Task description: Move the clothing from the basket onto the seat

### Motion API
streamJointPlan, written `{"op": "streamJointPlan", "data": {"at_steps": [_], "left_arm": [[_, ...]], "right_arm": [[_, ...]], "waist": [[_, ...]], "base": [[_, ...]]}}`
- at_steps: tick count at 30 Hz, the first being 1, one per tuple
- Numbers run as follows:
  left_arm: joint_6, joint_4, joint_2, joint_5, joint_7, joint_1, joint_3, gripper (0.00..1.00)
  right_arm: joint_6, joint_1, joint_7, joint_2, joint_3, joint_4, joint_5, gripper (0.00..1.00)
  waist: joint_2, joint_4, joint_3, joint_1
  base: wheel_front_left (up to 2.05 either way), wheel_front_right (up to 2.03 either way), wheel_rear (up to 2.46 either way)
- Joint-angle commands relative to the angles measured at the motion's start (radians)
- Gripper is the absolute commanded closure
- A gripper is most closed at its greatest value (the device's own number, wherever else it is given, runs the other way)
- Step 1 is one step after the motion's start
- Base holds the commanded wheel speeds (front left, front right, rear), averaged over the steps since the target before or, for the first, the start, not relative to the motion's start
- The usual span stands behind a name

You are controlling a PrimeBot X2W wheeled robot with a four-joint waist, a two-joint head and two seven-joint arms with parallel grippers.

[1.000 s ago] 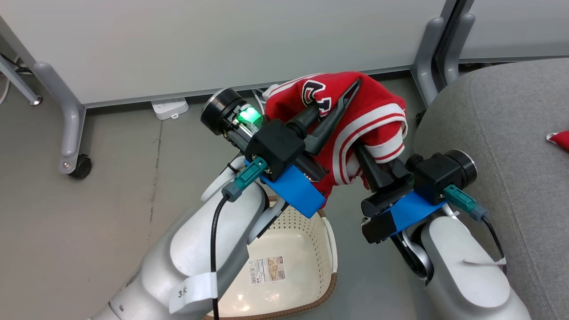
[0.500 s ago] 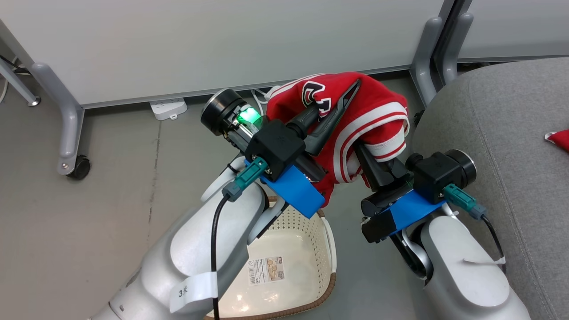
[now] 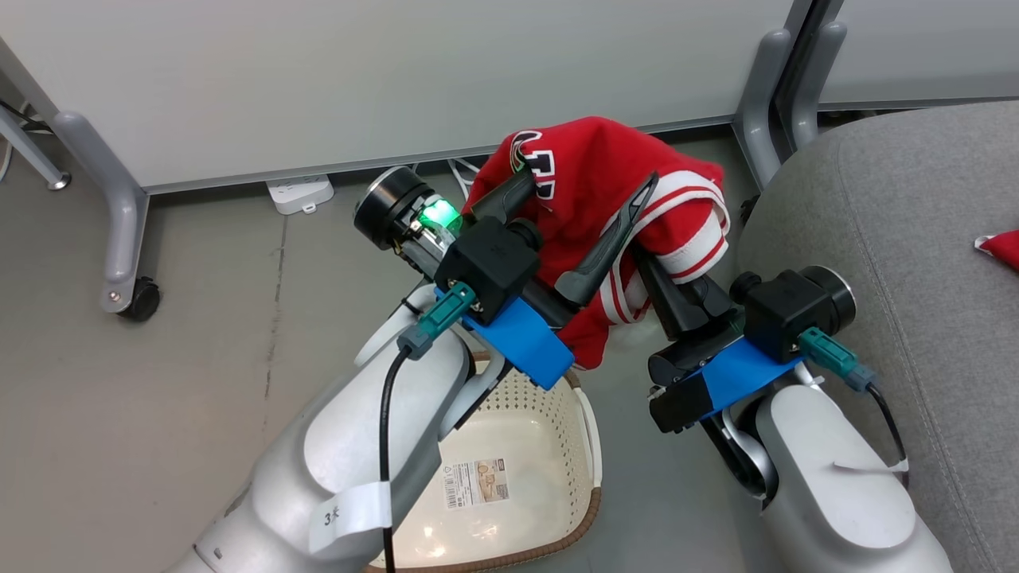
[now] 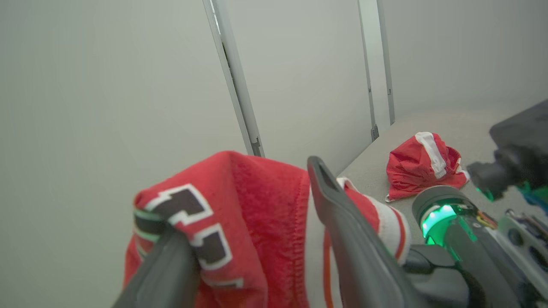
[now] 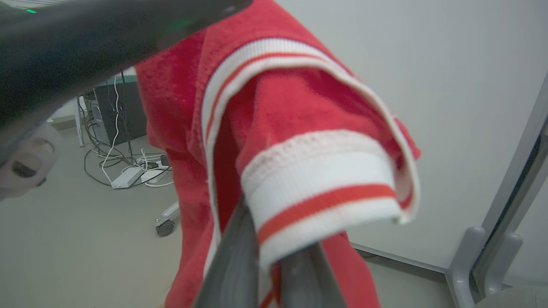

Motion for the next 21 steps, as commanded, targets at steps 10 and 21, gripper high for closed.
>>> {"op": "streamJointPlan", "data": {"at_steps": [10,21], "left_arm": [[-0.001,0.022,0.012,-0.001,-0.005,0.003,0.002,0.0],[-0.001,0.024,0.044,0.008,-0.005,-0.008,0.0,0.0]], "right_arm": [[0.0,-0.024,-0.001,-0.004,-0.044,-0.038,-0.001,1.0],[0.0,-0.039,-0.001,0.007,-0.131,-0.093,-0.015,1.0]], "waist": [[0.0,-0.022,0.041,-0.0001],[0.0,-0.104,0.127,-0.0001]], "base": [[0.0,0.0,0.0],[0.0,0.0,0.0]]}}
